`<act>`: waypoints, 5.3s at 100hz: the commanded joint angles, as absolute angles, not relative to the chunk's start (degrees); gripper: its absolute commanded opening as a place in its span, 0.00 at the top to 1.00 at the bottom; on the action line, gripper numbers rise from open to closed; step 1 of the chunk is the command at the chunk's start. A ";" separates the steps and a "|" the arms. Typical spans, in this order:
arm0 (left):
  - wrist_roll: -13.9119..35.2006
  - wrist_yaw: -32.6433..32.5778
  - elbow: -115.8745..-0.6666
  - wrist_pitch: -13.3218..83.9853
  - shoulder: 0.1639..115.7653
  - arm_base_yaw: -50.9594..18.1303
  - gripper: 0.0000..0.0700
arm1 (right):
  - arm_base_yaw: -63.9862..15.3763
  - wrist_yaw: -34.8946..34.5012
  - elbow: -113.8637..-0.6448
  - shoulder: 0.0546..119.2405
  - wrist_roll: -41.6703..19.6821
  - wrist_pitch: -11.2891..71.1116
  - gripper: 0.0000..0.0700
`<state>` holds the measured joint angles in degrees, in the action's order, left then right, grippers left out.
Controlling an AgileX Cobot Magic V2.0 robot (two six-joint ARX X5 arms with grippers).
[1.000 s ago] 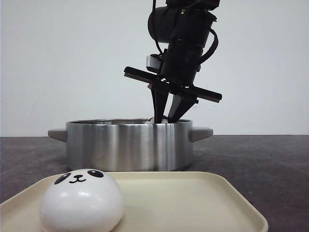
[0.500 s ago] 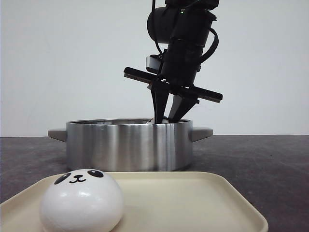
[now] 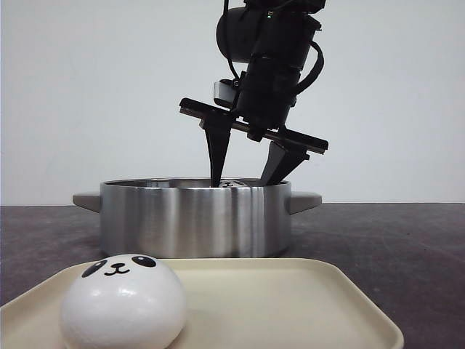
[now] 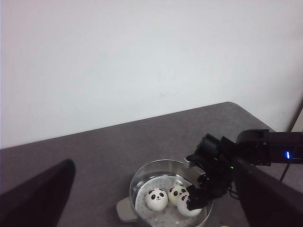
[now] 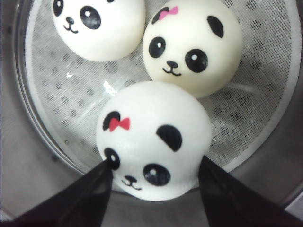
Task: Steam buns
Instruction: 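Lower the bun beside the others, open and raise the right gripper, then lower the left gripper onto the last panda bun and close it, then lift the bun with the left gripper and carry it over the pot, then lower the bun into the steamer, open and raise the left gripper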
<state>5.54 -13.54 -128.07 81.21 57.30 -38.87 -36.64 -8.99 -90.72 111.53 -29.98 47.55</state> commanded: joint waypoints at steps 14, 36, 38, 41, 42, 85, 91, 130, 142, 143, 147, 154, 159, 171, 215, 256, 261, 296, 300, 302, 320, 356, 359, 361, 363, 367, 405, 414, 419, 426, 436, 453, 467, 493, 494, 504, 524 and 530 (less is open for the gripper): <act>5.67 -13.50 -129.23 82.46 57.71 -39.29 0.04 | -37.01 -8.75 -91.61 113.14 -29.54 49.28 0.32; 5.67 -13.50 -129.23 82.56 57.74 -39.29 0.04 | -36.99 -7.60 -91.61 113.14 -29.15 48.47 0.31; 5.67 -13.50 -129.23 82.56 57.71 -39.29 0.04 | -36.99 -7.22 -91.61 113.12 -28.93 48.07 0.31; 5.72 -13.50 -129.21 82.56 57.71 -39.29 0.04 | -36.99 -7.01 -91.66 113.06 -28.71 47.48 0.31; 5.76 -13.47 -129.19 82.59 57.71 -39.29 0.04 | -36.99 -6.98 -91.72 113.01 -28.60 47.27 0.31; 16.71 1.67 -106.69 82.00 57.65 -39.29 0.04 | -38.59 7.90 -101.16 91.66 -16.91 45.39 0.83; 16.99 4.80 -99.83 79.92 57.65 -39.46 0.04 | -40.03 12.53 -101.16 86.24 -14.68 45.52 0.95; 22.46 8.69 -66.48 56.82 62.87 -43.70 0.04 | -49.89 33.71 -101.14 62.30 -12.97 61.34 0.99; 25.98 8.67 -62.41 55.24 68.31 -45.93 0.04 | -50.17 36.25 -101.12 58.74 -13.69 65.60 0.99; 26.24 8.67 -62.24 55.16 68.82 -46.13 0.04 | -50.17 36.27 -101.12 58.52 -13.69 65.84 0.99; 26.83 8.69 -61.73 54.74 70.91 -46.89 0.03 | -50.17 36.32 -101.06 57.76 -13.69 66.65 0.99; 27.46 8.67 -61.67 54.26 74.63 -48.25 0.03 | -50.17 36.49 -100.55 56.58 -13.69 67.13 0.99; 27.99 8.67 -61.67 53.67 77.41 -49.21 0.03 | -50.17 36.99 -99.90 55.55 -13.69 67.00 0.99; 28.73 8.67 -61.67 53.89 81.82 -50.89 0.03 | -50.17 37.76 -98.56 54.22 -13.72 66.94 0.99; 35.62 8.84 -61.67 50.09 88.53 -52.69 0.03 | -50.17 36.75 -95.66 53.71 -14.50 66.11 0.99; 35.46 7.05 -61.67 52.36 94.02 -52.47 0.17 | -50.17 34.13 -95.66 51.68 -16.82 65.71 0.99; 35.33 7.07 -61.67 52.42 94.94 -52.47 0.30 | -50.17 34.13 -95.66 51.09 -17.12 65.87 0.99; 27.97 7.38 -62.43 53.04 96.31 -52.58 0.99 | -50.17 34.52 -95.66 48.03 -17.65 67.83 0.99; 27.33 7.60 -63.09 53.28 95.48 -52.58 0.99 | -50.17 34.52 -95.66 47.75 -17.63 67.99 0.99; 26.89 7.64 -63.53 53.47 95.00 -52.58 0.99 | -50.17 34.52 -95.66 47.68 -17.63 68.07 0.99; 24.58 8.54 -70.46 55.09 89.69 -53.25 0.99 | -50.17 34.54 -95.66 47.40 -17.63 68.69 0.99; 14.26 -0.21 -88.68 55.70 90.04 -47.48 0.99 | -50.17 34.57 -95.61 47.48 -17.58 69.58 0.99; 13.63 -0.21 -88.95 55.62 90.35 -45.98 0.99 | -50.17 34.65 -95.61 47.48 -17.58 69.58 0.99; 13.34 -0.19 -88.99 55.48 90.61 -44.95 0.99 | -50.17 34.76 -95.61 47.48 -17.58 69.56 0.99; 13.02 -0.19 -88.99 55.29 90.94 -43.92 0.99 | -50.17 34.89 -95.61 47.48 -17.58 69.56 0.98; 12.58 -0.14 -88.99 54.96 91.81 -41.95 0.99 | -50.17 35.00 -95.61 47.48 -17.58 69.56 0.99; 9.02 0.23 -89.14 54.19 105.45 -31.07 0.99 | -50.17 36.21 -95.57 47.51 -17.67 71.07 0.99; 8.21 0.23 -89.32 54.46 108.44 -31.07 0.99 | -50.17 37.50 -95.57 47.51 -18.17 72.34 0.99; 8.19 0.23 -89.32 54.43 109.89 -31.09 0.99 | -50.17 37.80 -95.57 47.51 -19.20 73.06 0.99; 8.21 0.40 -89.32 54.26 111.59 -31.18 0.99 | -50.17 37.95 -95.57 47.51 -20.40 74.00 0.99; 8.23 0.43 -89.32 54.13 113.47 -31.18 0.99 | -50.17 39.13 -95.57 47.48 -21.50 75.40 0.99; 8.67 0.69 -89.32 54.96 115.42 -31.18 0.76 | -50.17 40.03 -95.57 47.48 -22.59 77.19 0.99; 8.64 0.86 -89.47 55.00 115.50 -31.18 0.11 | -50.17 41.28 -95.57 47.48 -22.61 77.12 0.99; 8.67 0.86 -94.56 58.35 115.48 -31.18 0.06 | -50.17 42.54 -95.57 47.48 -22.55 77.17 0.98; 8.67 0.86 -94.94 58.57 115.48 -31.18 0.06 | -50.17 42.54 -95.57 47.48 -22.55 77.17 0.99; 8.69 0.91 -99.26 61.12 115.48 -31.20 0.06 | -50.17 42.52 -95.57 47.48 -22.52 77.19 0.99; 11.73 1.13 -109.69 65.17 114.43 -31.24 0.48 | -50.17 42.57 -95.48 47.48 -22.52 77.08 0.98; 13.21 1.30 -111.18 63.13 112.25 -31.42 0.92 | -50.17 42.74 -94.91 47.44 -22.55 76.49 0.99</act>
<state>10.50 1.26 -108.71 64.71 113.89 -30.89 -49.56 42.26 -94.65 47.07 -21.54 76.53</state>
